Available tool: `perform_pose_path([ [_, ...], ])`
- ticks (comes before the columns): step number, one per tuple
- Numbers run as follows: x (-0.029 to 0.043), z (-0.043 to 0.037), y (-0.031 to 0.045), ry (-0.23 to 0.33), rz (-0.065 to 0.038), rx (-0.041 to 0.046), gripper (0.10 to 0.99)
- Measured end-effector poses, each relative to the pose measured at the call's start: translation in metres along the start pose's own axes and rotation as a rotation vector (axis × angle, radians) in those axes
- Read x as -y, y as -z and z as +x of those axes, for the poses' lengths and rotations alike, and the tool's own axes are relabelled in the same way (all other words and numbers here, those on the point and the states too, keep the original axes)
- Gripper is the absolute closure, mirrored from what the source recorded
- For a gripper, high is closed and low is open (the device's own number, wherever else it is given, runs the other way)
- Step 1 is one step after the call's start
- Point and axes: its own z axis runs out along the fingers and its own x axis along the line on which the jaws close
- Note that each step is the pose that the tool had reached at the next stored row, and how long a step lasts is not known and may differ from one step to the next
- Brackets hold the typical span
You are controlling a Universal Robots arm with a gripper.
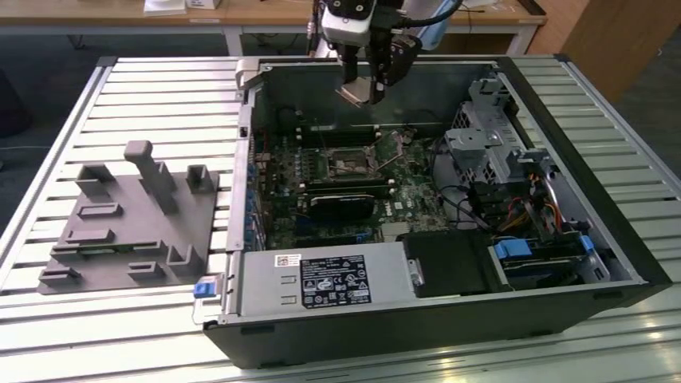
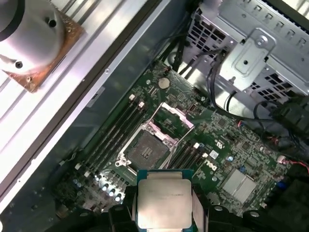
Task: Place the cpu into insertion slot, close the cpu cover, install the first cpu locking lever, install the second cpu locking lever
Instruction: 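Place the cpu into insertion slot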
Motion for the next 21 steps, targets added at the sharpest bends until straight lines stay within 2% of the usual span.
perform_pose_path([
  [10, 0.0002, 0.0, -0.0029, -0.15, -0.001, 0.0104, 0.545],
  [21, 0.0, 0.0006, -0.0067, -0.276, 0.0, 0.0186, 0.545],
])
